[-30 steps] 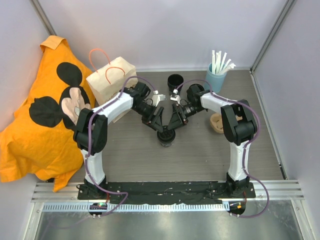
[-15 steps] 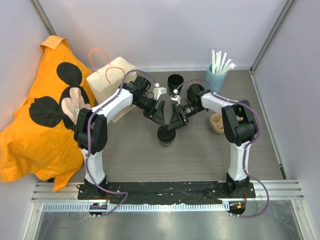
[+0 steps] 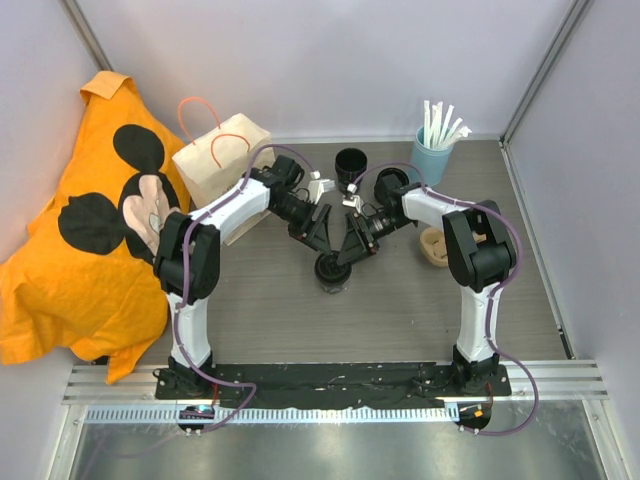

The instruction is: Pack the takeout coffee

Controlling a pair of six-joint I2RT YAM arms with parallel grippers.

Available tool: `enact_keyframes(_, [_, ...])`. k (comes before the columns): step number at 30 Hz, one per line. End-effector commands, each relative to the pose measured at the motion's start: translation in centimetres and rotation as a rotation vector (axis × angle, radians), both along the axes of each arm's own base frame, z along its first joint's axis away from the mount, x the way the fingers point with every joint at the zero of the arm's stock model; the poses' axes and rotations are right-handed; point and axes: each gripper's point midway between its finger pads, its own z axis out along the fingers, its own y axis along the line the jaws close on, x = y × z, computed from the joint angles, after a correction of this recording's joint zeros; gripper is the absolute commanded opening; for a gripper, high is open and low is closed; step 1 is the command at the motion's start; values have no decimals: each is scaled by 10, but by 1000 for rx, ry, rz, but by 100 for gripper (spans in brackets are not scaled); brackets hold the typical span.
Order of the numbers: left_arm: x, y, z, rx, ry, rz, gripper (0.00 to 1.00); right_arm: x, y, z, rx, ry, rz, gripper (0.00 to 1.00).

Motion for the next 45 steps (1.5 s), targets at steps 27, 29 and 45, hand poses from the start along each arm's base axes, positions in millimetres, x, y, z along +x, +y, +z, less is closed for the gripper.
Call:
enact_keyframes(27, [-12, 11, -32, 85, -51, -57, 63, 4, -1, -2, -62, -80, -12, 60])
enact_keyframes(29, [-12, 12, -32, 86, -65, -58, 63, 7, -1, -1, -74, -96, -23, 60])
enact_keyframes(45, [18, -6, 18, 11, -169, -34, 64, 8, 2, 19, -40, -120, -33, 63])
